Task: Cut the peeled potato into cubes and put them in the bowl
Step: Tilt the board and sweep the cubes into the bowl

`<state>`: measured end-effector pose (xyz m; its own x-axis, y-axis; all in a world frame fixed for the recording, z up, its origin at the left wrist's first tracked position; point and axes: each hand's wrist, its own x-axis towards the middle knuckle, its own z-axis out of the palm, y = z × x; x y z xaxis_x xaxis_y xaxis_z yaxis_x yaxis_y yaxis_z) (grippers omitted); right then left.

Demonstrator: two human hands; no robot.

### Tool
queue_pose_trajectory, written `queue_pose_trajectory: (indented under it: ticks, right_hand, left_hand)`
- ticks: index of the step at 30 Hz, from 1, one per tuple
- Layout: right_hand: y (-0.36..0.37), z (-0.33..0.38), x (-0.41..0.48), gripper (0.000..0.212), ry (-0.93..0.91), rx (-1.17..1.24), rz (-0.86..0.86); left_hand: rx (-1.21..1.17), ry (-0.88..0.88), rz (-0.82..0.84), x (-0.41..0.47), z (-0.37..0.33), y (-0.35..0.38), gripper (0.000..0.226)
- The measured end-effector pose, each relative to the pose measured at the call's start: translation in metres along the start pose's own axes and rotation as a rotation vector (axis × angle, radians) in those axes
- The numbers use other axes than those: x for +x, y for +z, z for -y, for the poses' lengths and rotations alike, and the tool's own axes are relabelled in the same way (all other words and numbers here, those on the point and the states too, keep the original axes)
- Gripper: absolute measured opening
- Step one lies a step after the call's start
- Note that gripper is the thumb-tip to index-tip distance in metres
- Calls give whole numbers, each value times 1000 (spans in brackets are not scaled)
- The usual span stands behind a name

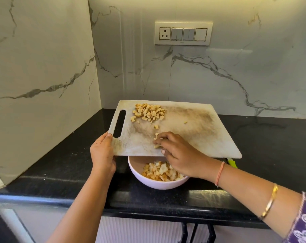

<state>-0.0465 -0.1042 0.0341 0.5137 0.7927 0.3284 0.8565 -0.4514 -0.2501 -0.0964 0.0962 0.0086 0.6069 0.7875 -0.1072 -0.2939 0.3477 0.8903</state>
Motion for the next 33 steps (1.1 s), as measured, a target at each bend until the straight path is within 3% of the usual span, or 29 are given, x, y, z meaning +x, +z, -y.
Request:
queue_pose_trajectory:
  ticks: [5,11,15,21,33]
  right_hand:
    - [2,6,-8,39,-35,58,-13]
    - [-9,9,-5,36,-45,218,-150]
    - [-26,-17,14,34,91,211,-203]
    - [-26,-58,38,43,364,126,-36]
    - [3,-8,36,41,56,247,32]
  left_hand:
    - [3,-5,3,-2,0,0,12]
    - [1,-6,-3,-1,-1,1,14]
    - [6,-14,-15,-2,-2,1,12]
    - [15,-12,-21,-5,-1,1,12]
    - [12,1,-16,-3,-1,2,14]
